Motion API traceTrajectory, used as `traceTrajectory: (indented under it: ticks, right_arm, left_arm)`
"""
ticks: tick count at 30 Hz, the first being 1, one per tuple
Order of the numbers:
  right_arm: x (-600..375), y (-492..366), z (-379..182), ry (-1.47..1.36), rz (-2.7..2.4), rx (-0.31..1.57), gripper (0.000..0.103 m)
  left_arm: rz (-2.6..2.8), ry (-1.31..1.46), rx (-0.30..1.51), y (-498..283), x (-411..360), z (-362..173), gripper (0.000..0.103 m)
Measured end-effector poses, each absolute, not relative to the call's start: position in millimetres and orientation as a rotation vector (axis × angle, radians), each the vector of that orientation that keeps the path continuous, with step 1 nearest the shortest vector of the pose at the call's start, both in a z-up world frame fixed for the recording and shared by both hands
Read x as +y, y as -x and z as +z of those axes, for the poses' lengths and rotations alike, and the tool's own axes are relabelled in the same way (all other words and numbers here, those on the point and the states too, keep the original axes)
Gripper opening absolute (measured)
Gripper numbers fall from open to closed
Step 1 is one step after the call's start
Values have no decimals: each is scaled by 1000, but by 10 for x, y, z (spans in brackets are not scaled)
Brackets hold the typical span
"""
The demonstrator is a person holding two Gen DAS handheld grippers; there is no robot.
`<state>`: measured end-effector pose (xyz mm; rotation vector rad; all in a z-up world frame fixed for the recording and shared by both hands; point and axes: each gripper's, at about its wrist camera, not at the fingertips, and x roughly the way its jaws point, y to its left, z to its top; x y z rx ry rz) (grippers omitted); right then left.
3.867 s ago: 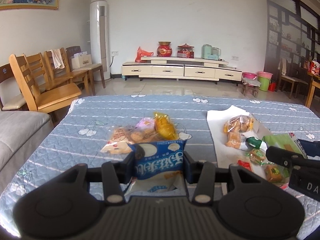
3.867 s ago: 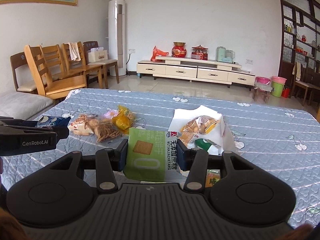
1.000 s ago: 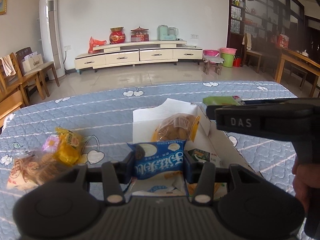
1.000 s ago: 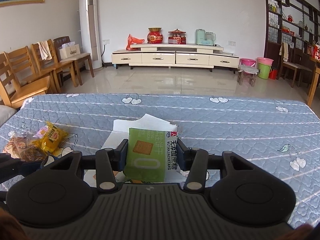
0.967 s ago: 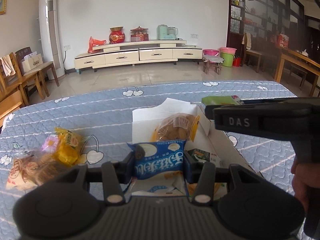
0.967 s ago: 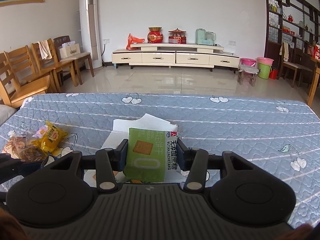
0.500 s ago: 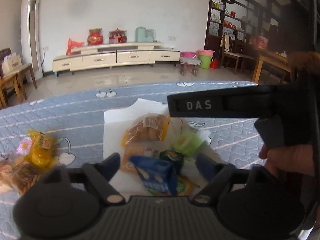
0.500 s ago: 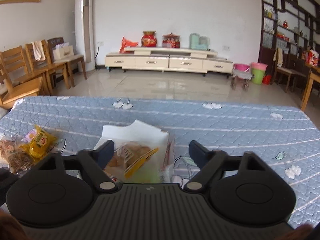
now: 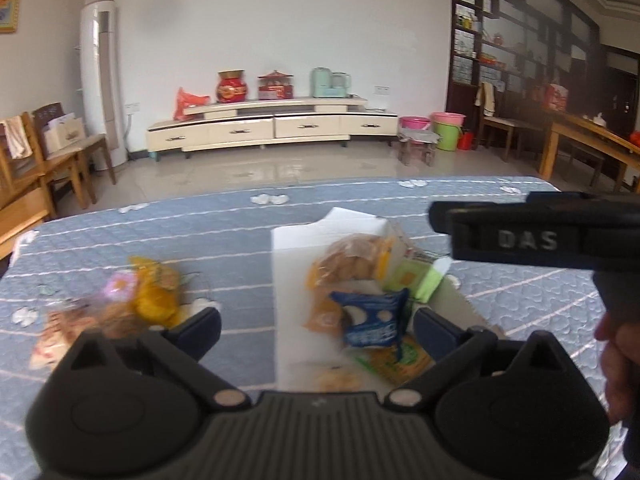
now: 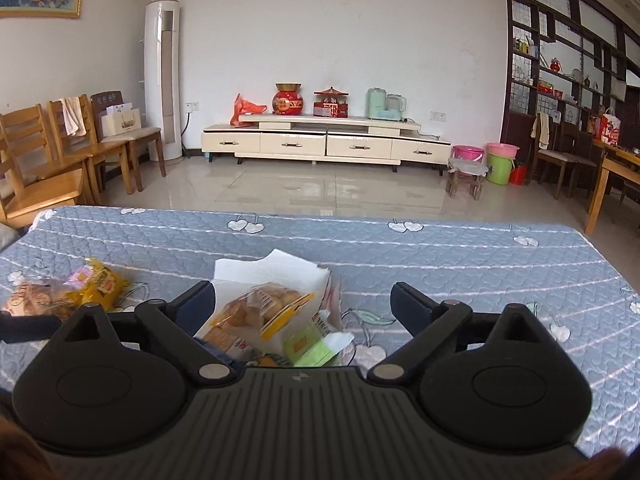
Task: Organize snacks
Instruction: 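Open both tools to release the packets into the white box, then grasp the red-bean cake packet with the left tool while the right tool grasps the clear bread packet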
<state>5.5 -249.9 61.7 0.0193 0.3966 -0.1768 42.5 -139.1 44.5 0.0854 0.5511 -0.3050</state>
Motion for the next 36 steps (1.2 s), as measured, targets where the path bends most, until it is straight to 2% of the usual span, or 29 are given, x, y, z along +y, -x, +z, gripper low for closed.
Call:
traceTrajectory:
  ticks: [26, 36]
  right_arm:
    - [-1729, -148, 409, 25, -1, 439, 103]
    - [-1331, -607, 164, 39, 172, 519, 103]
  left_arm:
    - [-84, -13, 548, -156, -275, 373, 102]
    - [65, 26, 591, -174, 321, 219, 102]
